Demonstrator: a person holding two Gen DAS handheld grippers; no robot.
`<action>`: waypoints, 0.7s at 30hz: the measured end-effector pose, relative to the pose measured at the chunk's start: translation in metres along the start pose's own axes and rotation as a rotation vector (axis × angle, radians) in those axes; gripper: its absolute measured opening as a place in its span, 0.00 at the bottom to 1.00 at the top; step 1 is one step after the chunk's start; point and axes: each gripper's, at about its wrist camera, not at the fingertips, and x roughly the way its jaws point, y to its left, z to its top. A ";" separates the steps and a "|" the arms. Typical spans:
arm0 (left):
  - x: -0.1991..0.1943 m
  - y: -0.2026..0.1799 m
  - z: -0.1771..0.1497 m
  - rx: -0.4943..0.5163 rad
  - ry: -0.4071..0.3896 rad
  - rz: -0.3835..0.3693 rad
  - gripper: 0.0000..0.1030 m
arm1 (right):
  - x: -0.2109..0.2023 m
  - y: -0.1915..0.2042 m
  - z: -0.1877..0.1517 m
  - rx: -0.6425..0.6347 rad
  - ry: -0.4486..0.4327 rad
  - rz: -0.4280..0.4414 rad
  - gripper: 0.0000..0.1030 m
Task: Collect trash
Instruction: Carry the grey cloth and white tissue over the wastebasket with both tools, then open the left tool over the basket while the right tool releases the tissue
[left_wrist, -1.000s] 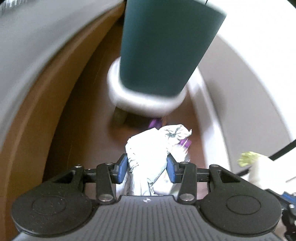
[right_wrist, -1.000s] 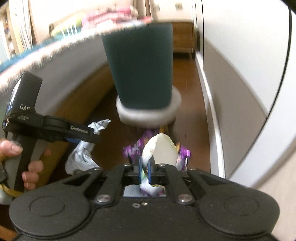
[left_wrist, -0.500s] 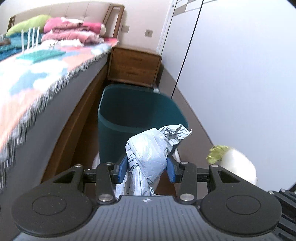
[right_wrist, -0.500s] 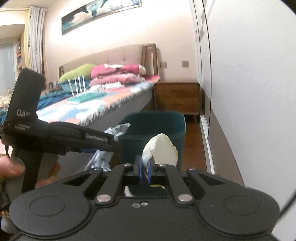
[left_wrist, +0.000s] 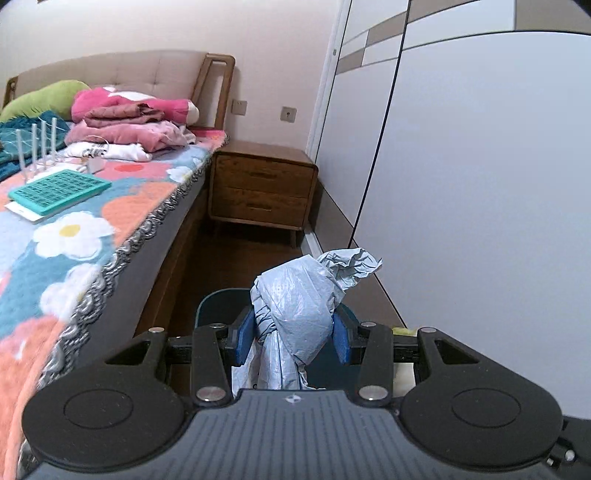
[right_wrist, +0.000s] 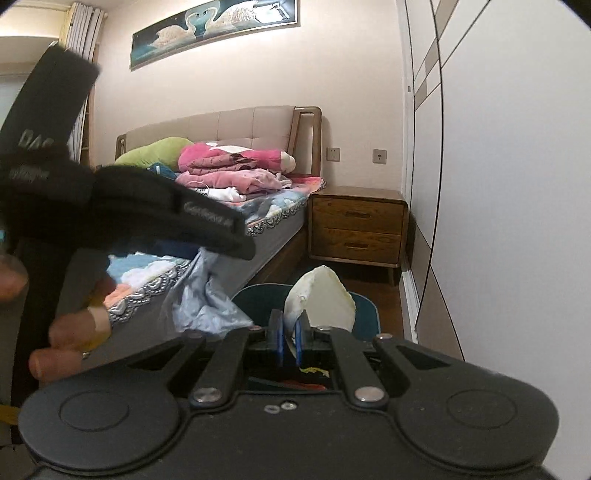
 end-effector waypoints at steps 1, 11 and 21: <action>0.008 0.001 0.002 -0.005 0.008 -0.003 0.41 | 0.007 0.000 0.002 -0.007 0.004 -0.001 0.05; 0.105 0.016 -0.010 0.027 0.179 0.036 0.41 | 0.075 0.001 -0.002 -0.027 0.105 -0.027 0.05; 0.174 0.008 -0.033 0.086 0.411 0.069 0.41 | 0.123 -0.010 -0.034 0.008 0.252 -0.036 0.05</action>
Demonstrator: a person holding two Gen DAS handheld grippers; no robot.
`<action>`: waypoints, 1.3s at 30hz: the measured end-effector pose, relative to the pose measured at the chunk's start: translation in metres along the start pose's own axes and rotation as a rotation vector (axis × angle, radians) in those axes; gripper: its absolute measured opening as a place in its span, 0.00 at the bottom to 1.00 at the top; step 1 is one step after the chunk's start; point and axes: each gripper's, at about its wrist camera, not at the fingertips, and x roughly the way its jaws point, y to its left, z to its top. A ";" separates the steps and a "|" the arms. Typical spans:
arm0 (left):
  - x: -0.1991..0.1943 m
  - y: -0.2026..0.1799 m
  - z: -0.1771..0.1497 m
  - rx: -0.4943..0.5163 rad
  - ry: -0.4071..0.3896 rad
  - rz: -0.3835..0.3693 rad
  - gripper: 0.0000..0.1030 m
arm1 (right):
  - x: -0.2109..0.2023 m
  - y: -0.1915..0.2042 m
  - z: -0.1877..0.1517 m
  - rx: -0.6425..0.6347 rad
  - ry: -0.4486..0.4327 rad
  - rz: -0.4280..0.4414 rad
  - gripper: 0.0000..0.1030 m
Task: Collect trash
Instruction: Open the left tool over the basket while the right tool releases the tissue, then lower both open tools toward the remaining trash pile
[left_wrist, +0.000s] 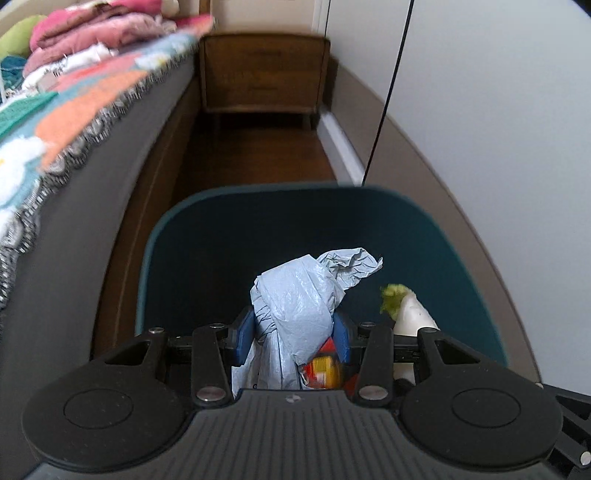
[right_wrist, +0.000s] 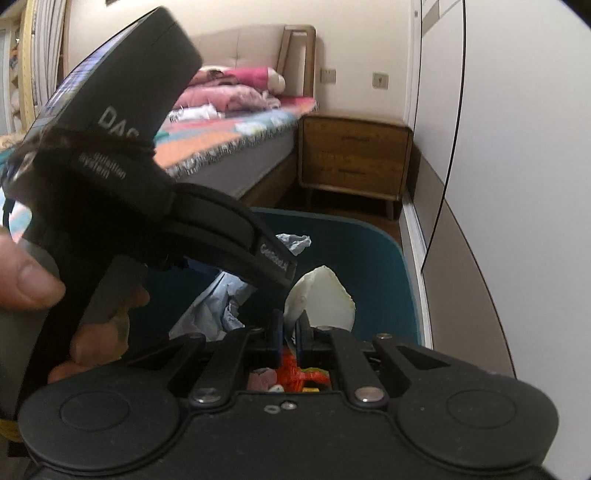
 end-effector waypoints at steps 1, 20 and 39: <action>0.005 -0.001 0.000 0.004 0.019 0.005 0.41 | 0.003 -0.001 -0.001 0.006 0.014 0.000 0.05; 0.009 -0.004 -0.012 -0.065 0.116 0.053 0.55 | 0.010 0.007 0.001 0.013 0.147 -0.020 0.47; -0.108 -0.016 -0.053 -0.077 -0.063 0.037 0.63 | -0.086 0.015 -0.009 -0.005 0.017 0.014 0.64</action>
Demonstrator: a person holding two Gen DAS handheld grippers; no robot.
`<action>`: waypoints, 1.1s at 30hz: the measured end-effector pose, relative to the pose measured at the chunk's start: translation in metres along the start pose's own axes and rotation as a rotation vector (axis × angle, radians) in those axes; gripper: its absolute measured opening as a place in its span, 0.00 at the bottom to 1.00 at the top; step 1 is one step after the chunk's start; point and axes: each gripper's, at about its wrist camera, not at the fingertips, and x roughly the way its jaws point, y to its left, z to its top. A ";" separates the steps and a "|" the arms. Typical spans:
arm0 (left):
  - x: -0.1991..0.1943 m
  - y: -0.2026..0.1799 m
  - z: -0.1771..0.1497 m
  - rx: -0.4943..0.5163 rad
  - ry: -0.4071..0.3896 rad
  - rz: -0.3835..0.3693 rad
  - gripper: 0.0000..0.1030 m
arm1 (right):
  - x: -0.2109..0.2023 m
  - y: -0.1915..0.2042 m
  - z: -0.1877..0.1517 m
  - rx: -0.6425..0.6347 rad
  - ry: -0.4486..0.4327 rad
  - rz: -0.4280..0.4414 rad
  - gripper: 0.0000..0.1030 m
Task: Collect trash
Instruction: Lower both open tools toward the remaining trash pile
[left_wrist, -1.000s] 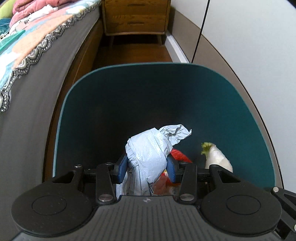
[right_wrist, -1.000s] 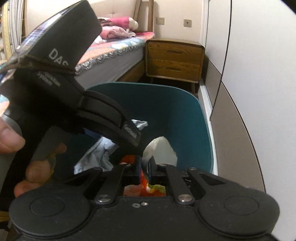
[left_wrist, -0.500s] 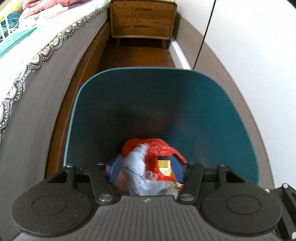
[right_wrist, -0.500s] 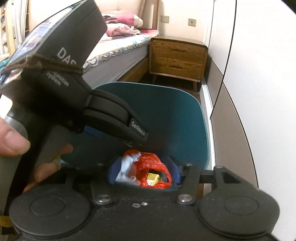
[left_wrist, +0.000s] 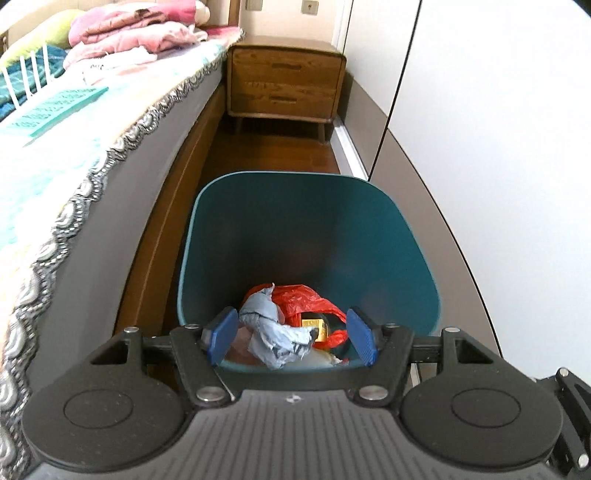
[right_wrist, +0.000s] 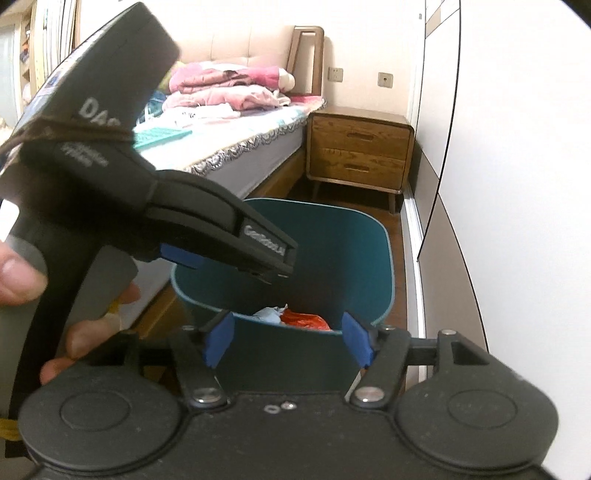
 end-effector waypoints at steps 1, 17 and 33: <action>-0.006 -0.001 -0.004 0.005 -0.008 0.001 0.63 | -0.006 0.001 -0.003 0.002 -0.005 0.000 0.66; -0.070 0.006 -0.099 0.053 -0.077 0.006 0.63 | -0.062 -0.002 -0.051 0.033 -0.044 0.015 0.83; -0.004 0.025 -0.234 0.022 0.079 0.028 0.70 | -0.047 -0.007 -0.206 0.106 0.158 -0.024 0.96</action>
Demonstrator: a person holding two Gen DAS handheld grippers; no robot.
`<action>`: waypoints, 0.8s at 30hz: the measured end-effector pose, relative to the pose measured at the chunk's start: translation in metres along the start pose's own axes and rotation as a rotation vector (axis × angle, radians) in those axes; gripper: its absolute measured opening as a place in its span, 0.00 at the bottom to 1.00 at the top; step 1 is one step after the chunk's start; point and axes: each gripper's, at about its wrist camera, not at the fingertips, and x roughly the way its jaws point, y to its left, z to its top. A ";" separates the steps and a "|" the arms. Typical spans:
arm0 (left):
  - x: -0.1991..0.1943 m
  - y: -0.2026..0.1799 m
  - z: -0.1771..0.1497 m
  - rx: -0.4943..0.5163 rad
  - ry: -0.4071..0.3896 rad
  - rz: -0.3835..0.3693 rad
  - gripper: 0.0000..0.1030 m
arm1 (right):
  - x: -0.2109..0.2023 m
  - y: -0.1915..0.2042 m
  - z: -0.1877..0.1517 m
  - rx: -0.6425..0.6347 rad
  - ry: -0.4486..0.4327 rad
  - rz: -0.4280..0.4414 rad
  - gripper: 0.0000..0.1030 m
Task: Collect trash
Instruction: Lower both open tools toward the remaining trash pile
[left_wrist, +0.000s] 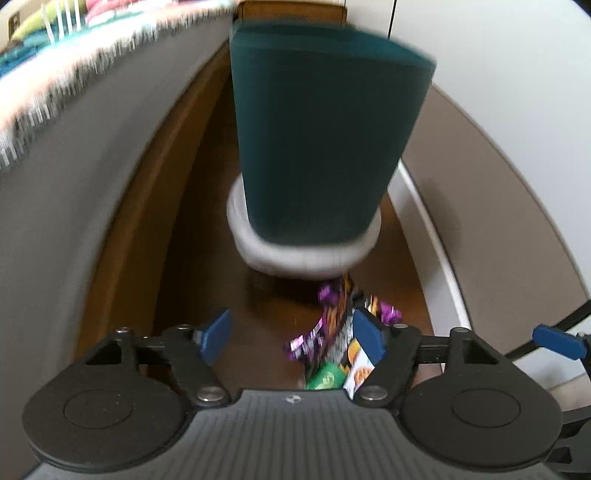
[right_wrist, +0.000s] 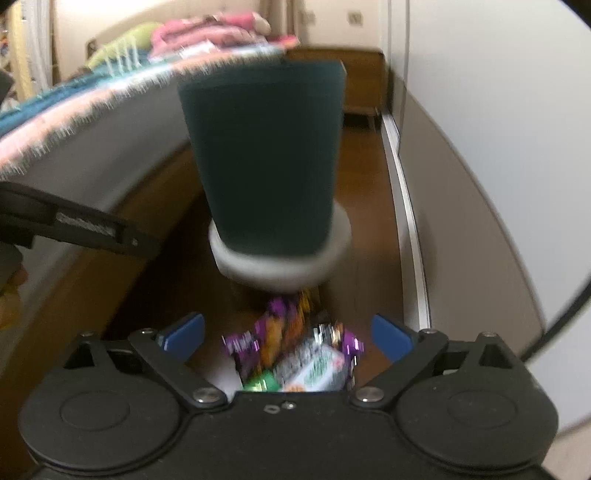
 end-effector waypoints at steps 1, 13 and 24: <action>0.009 0.000 -0.008 -0.005 0.017 0.000 0.70 | 0.007 -0.003 -0.010 0.013 0.025 -0.007 0.97; 0.111 -0.012 -0.096 0.082 0.206 -0.003 0.70 | 0.062 -0.033 -0.085 0.121 0.223 -0.047 0.98; 0.178 -0.012 -0.148 0.131 0.357 -0.036 0.70 | 0.130 -0.050 -0.124 0.287 0.397 -0.043 0.95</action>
